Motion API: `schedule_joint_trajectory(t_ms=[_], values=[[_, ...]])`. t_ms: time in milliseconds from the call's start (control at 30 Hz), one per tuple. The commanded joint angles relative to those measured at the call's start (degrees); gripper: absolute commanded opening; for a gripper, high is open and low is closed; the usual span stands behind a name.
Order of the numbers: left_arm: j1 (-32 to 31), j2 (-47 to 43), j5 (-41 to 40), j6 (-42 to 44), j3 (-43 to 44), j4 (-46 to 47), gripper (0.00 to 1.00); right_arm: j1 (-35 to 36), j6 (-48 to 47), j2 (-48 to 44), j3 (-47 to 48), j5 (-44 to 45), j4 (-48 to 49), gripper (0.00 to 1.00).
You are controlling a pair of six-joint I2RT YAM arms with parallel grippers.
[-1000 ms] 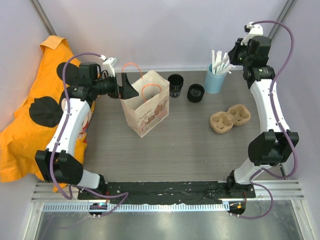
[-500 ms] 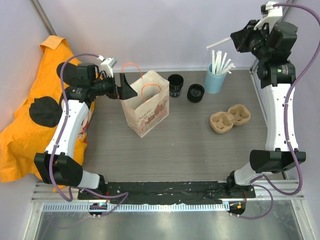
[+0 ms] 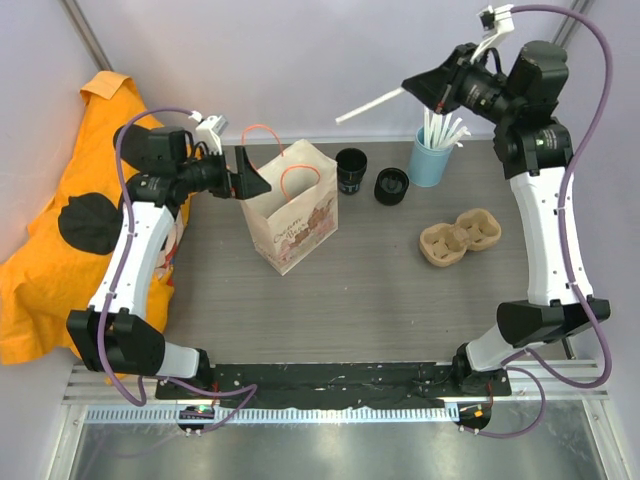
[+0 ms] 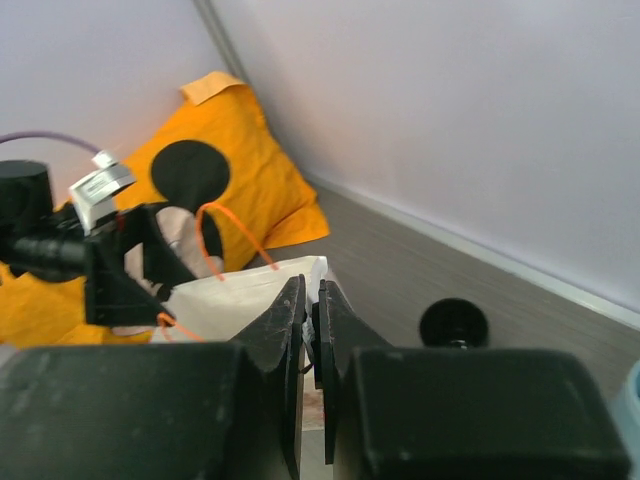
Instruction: Pack the takeout coffee
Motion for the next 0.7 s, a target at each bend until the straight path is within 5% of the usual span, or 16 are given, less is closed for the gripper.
schedule_joint_trajectory(t_ms=[0,667], values=[[1.17,-2.22,0.65,0.26,-0.15,2.33,1.00,4.34,2.38,1.51,2.67,-3.97,2.29,0.11],[3.81,-3.28,1.08,-0.09,-1.46,3.38,1.00,21.30,-7.37,14.78,6.10,2.00,-3.85,0.11]])
